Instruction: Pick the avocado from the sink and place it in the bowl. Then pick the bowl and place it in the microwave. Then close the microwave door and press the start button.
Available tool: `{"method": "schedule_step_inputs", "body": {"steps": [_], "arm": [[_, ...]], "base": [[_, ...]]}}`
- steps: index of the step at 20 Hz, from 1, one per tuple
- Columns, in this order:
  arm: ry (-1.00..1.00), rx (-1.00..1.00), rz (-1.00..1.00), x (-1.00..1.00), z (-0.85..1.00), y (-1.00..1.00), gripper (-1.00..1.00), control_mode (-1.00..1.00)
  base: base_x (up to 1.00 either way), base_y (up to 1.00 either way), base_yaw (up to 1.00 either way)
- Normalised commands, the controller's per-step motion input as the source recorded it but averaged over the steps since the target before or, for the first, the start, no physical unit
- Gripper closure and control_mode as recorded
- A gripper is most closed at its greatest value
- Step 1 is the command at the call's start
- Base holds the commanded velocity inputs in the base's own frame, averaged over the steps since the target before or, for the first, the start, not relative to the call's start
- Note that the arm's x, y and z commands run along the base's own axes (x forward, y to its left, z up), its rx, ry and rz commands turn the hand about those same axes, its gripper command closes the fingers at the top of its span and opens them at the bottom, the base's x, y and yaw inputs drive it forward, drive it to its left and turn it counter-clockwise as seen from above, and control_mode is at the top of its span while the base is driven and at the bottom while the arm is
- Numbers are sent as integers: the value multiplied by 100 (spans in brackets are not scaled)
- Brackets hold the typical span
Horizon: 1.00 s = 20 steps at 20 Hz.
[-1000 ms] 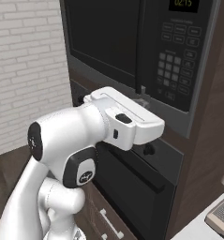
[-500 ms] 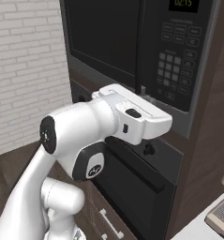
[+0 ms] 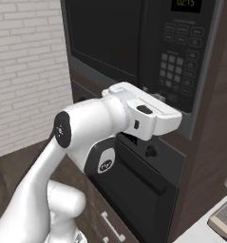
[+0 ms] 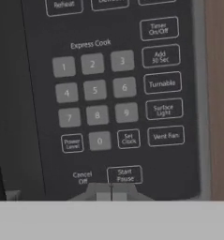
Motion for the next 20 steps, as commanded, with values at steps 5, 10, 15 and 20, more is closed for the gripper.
{"method": "schedule_step_inputs", "body": {"steps": [5,10,15,20], "arm": [[1,1,0,19,0,-24,100,-100],[1,0,0,15,-9,-23,100,-100],[0,0,0,33,-26,-24,100,-100],[0,0,2,29,-25,-12,100,-100]], "base": [[0,0,0],[0,0,0],[0,0,0],[0,0,0]]}}
